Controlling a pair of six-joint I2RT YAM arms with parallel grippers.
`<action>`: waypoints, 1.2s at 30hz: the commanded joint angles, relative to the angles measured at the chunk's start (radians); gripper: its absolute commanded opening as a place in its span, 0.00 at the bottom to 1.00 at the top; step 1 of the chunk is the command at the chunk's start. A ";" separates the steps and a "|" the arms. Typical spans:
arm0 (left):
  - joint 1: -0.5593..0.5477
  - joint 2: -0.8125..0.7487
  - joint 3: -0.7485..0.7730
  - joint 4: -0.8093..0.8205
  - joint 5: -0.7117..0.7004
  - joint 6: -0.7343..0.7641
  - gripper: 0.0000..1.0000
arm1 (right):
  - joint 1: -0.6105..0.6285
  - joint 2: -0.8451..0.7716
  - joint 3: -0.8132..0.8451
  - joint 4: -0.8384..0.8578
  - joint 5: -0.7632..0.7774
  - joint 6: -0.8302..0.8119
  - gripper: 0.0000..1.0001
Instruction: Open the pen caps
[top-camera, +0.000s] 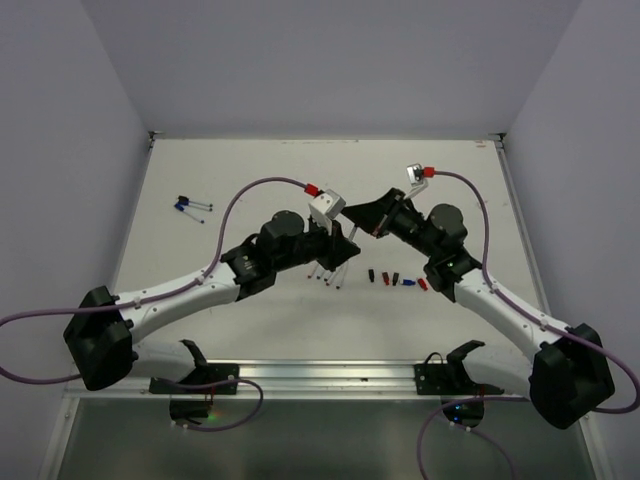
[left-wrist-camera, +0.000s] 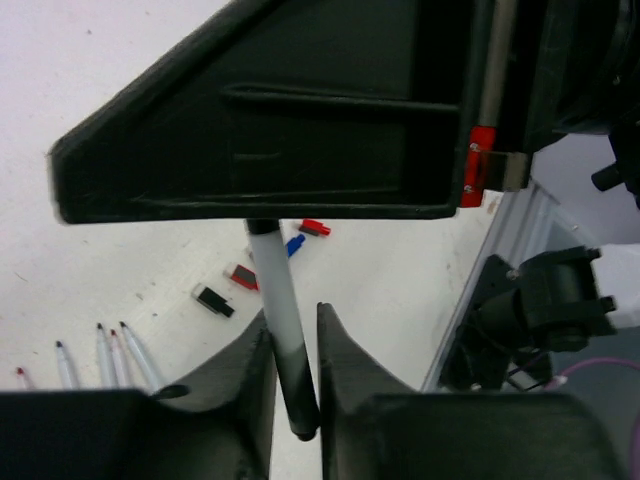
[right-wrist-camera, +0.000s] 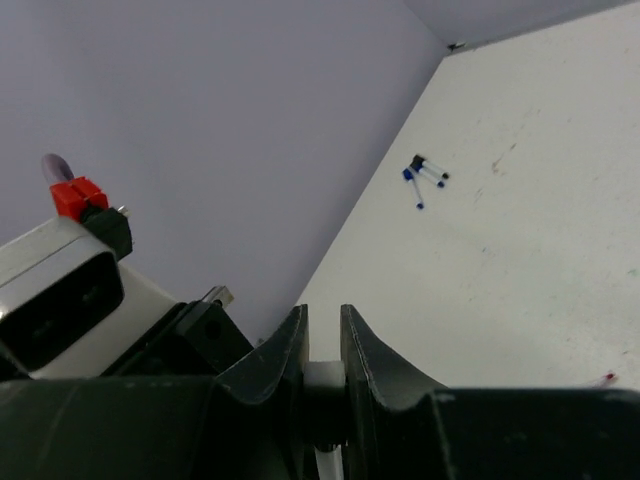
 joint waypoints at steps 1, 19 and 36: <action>0.045 -0.005 0.004 0.085 0.174 0.042 0.00 | 0.004 -0.029 0.042 0.030 -0.055 0.021 0.00; -0.290 0.371 0.388 -0.690 -1.406 -0.226 0.00 | 0.130 0.171 0.465 -0.875 0.674 -0.232 0.00; 0.032 -0.310 -0.137 0.155 0.017 -0.245 0.00 | -0.050 0.146 -0.023 0.412 -0.185 0.108 0.00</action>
